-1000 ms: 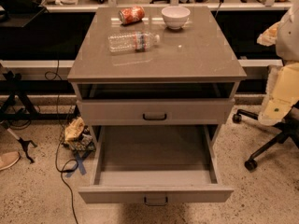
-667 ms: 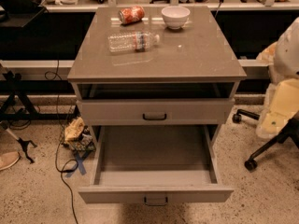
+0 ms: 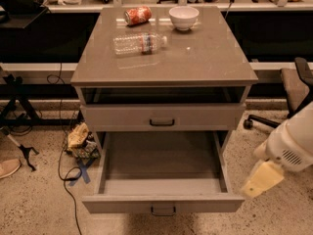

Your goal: Close middle drawer

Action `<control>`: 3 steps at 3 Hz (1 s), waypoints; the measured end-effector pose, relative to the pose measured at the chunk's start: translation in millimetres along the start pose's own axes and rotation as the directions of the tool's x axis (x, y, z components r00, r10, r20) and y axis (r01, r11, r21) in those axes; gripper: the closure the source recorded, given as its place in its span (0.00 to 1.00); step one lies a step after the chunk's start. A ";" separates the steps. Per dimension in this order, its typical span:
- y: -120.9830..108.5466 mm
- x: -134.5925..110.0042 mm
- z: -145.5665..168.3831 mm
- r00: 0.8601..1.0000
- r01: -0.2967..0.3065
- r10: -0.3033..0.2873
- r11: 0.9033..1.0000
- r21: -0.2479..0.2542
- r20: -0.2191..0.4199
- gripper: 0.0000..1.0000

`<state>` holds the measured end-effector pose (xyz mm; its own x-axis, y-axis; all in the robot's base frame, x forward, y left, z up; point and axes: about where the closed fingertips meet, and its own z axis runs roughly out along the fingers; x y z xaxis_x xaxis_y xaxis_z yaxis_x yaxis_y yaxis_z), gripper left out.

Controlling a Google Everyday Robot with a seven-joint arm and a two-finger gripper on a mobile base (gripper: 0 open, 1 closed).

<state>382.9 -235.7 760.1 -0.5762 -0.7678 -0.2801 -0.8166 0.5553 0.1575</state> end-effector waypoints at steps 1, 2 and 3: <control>11.8 35.6 74.6 0.985 -0.173 0.173 0.985 -0.022 -0.004 0.47; 14.4 43.0 93.7 0.979 -0.206 0.206 0.979 -0.005 0.003 0.70; 13.2 40.6 90.5 0.980 -0.198 0.198 0.980 -0.002 0.006 0.94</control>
Offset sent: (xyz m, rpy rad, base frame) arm -0.0220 0.0022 -0.0633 0.0149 0.0595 -0.1298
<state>351.9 -230.6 665.1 -0.7263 -0.6407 -0.2490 -0.6863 0.6958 0.2115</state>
